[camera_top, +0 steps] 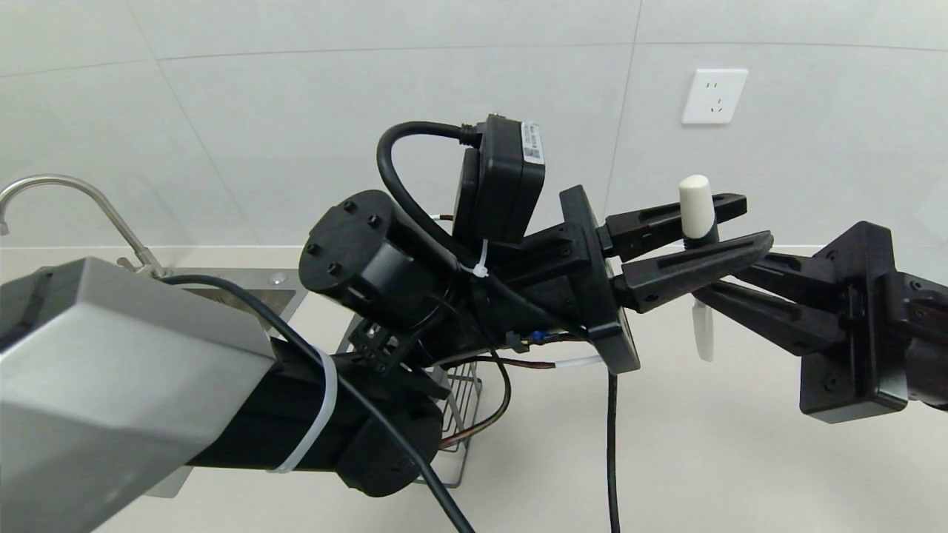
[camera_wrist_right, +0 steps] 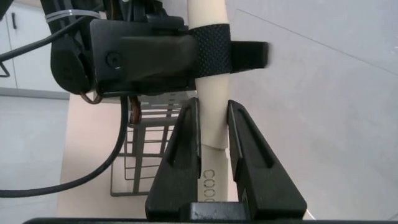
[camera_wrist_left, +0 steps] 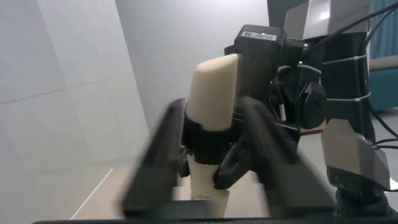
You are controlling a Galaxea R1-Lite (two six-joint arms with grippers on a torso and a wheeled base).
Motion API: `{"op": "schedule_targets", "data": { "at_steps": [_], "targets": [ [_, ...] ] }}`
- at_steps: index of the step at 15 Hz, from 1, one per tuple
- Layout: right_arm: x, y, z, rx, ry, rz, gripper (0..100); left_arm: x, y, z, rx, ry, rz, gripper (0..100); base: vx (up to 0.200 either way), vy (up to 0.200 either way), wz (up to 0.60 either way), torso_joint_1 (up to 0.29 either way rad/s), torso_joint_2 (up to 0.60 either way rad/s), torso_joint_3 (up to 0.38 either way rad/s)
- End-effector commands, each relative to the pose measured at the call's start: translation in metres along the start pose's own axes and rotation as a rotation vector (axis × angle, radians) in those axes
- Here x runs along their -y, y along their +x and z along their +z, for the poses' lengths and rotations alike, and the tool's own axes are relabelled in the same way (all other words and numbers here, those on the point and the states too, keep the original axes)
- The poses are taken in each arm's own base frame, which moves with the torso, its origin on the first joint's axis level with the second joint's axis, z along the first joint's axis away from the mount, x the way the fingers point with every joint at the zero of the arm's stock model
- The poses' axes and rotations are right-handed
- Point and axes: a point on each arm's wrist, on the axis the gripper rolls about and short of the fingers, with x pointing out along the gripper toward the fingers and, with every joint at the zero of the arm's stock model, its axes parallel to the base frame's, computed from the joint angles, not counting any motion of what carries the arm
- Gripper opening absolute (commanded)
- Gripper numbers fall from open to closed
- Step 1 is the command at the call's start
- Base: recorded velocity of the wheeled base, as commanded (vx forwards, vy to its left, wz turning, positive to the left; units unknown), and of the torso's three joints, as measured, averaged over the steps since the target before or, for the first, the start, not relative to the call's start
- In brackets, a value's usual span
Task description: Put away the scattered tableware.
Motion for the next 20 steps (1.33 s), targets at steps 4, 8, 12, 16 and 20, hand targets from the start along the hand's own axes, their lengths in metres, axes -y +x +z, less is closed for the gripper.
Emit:
{"op": "schedule_targets", "data": {
  "at_steps": [4,8,12,16,20],
  "targets": [
    [-0.003,-0.002,-0.004,-0.016,-0.016,0.009,100,0.000,0.000,0.007,0.012,0.011,0.010,0,0.000,0.000,0.00,0.000,0.00,0.000],
    [-0.012,-0.016,-0.001,-0.028,-0.008,0.004,100,0.004,-0.008,0.008,-0.009,-0.006,0.039,0,0.000,0.000,0.00,0.000,0.00,0.000],
    [-0.025,-0.073,0.008,-0.110,-0.051,-0.160,0,0.014,-0.058,0.015,-0.183,-0.052,0.146,0,0.000,0.000,0.00,0.000,0.00,0.000],
    [-0.044,-0.124,0.058,-0.064,-0.298,-0.410,0,0.013,-0.070,0.042,-0.206,-0.007,0.225,0,0.000,0.000,0.00,0.000,0.00,0.000],
    [-0.115,-0.163,0.061,-0.048,-0.411,-0.487,0,0.016,-0.070,0.046,-0.212,-0.009,0.224,0,0.000,0.000,0.00,0.000,0.00,0.000]
  ]
}}
